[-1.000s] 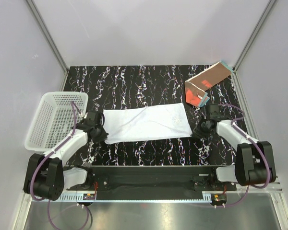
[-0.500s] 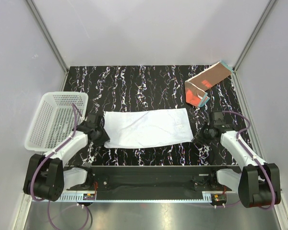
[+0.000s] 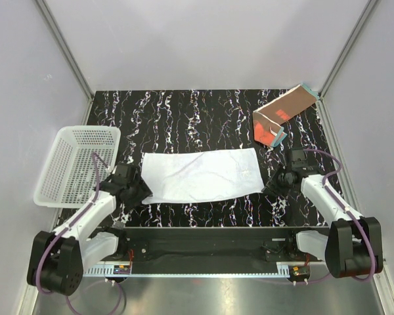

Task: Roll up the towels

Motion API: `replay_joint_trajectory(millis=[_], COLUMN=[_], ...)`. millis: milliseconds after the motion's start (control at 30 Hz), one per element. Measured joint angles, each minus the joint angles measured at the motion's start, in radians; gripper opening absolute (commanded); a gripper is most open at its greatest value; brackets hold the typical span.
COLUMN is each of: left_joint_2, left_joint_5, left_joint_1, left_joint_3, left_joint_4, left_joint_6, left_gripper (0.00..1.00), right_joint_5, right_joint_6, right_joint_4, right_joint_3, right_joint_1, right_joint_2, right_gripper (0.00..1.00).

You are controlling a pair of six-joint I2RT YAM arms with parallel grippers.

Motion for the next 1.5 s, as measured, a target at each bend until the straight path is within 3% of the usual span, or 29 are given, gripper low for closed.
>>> replay_joint_trajectory(millis=[400, 567, 867, 1033, 1300, 1500], left_joint_2=[-0.179, -0.188, -0.178, -0.163, -0.199, -0.238], left_joint_5=[-0.055, -0.076, -0.086, -0.093, -0.093, -0.082], left_joint_1=[-0.042, -0.043, -0.045, -0.047, -0.048, -0.048], left_joint_3=[-0.093, -0.100, -0.101, -0.101, -0.091, 0.005], left_joint_4=[-0.026, -0.042, -0.051, -0.050, -0.069, -0.166], left_joint_6=[-0.155, -0.190, -0.197, -0.191, -0.177, -0.162], left_gripper=[0.56, 0.32, 0.34, 0.00, 0.00, 0.00], right_joint_5=[0.003, 0.003, 0.007, 0.007, 0.008, -0.002], right_joint_6=[-0.042, -0.054, -0.063, -0.064, -0.070, -0.044], right_joint_4=[0.000, 0.000, 0.003, 0.006, -0.001, -0.051], right_joint_3=[0.065, 0.065, 0.065, 0.065, 0.066, 0.059], right_joint_1=[0.000, 0.000, 0.000, 0.000, 0.000, 0.000], right_joint_2=[0.068, 0.073, 0.081, 0.089, 0.087, 0.015], right_gripper=[0.00, 0.00, 0.00, 0.00, 0.00, 0.00])
